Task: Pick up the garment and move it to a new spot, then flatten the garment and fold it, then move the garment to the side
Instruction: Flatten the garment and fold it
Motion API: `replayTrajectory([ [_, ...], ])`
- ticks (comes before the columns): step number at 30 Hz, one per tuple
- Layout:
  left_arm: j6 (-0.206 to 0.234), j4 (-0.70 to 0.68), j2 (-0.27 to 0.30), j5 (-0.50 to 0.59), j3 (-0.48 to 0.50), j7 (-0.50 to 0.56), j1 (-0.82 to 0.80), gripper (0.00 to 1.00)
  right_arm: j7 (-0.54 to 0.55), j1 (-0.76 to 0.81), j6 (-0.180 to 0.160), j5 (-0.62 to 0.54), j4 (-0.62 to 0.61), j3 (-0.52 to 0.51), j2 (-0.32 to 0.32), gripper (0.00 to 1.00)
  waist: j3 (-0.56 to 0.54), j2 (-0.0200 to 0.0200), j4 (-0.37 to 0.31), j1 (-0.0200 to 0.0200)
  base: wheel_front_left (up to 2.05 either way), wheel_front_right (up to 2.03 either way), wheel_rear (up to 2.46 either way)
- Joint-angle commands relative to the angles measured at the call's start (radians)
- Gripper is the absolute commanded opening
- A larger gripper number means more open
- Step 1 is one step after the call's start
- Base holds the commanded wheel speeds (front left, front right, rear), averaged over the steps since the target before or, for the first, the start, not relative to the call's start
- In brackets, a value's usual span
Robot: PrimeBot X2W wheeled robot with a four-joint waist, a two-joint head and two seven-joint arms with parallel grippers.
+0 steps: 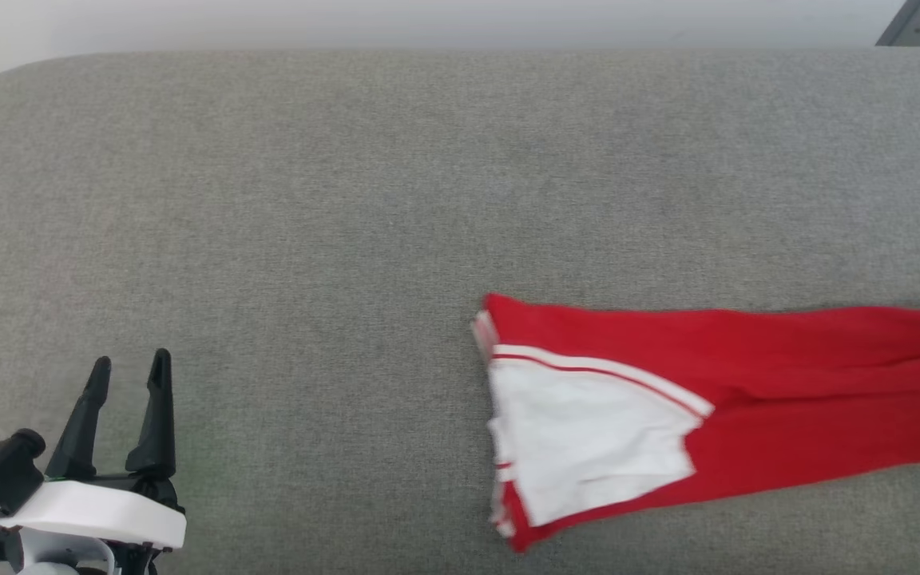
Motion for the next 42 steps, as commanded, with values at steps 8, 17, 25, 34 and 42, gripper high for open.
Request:
replayTrajectory([
  [8, -0.029, 0.014, -0.055, 0.055, 0.059, -0.005, 0.024, 1.00, -0.034, -0.043, 0.000, -0.065, 0.082, -0.030, -0.033, 0.00, -0.008, -0.0001, -0.024, 0.0000, 0.00, 0.00, 0.00],
  [17, -0.034, 0.000, -0.079, 0.068, 0.069, -0.005, 0.050, 1.00, 0.050, 0.076, 0.000, 0.094, -0.229, 0.034, 0.021, 0.00, -0.031, -0.0001, -0.030, 0.0000, 0.00, 0.00, 0.00],
  [25, -0.034, 0.002, -0.082, 0.055, 0.031, -0.005, 0.041, 1.00, 0.058, 0.124, 0.000, 0.090, -0.461, 0.163, 0.139, 0.00, -0.048, -0.0001, 0.012, 0.0000, 0.00, 0.00, 0.00],
  [34, -0.034, 0.021, -0.092, 0.032, -0.018, -0.005, 0.009, 1.00, 0.015, 0.053, 0.000, 0.009, -0.405, 0.352, 0.279, 0.00, -0.060, -0.0001, 0.088, 0.0000, 0.00, 0.00, 0.00],
  [42, -0.034, 0.030, -0.099, 0.024, -0.042, -0.005, -0.009, 1.00, -0.058, -0.034, 0.000, -0.041, -0.257, 0.482, 0.322, 0.24, -0.059, -0.0001, 0.121, 0.0000, 0.00, 0.00, 0.00],
])
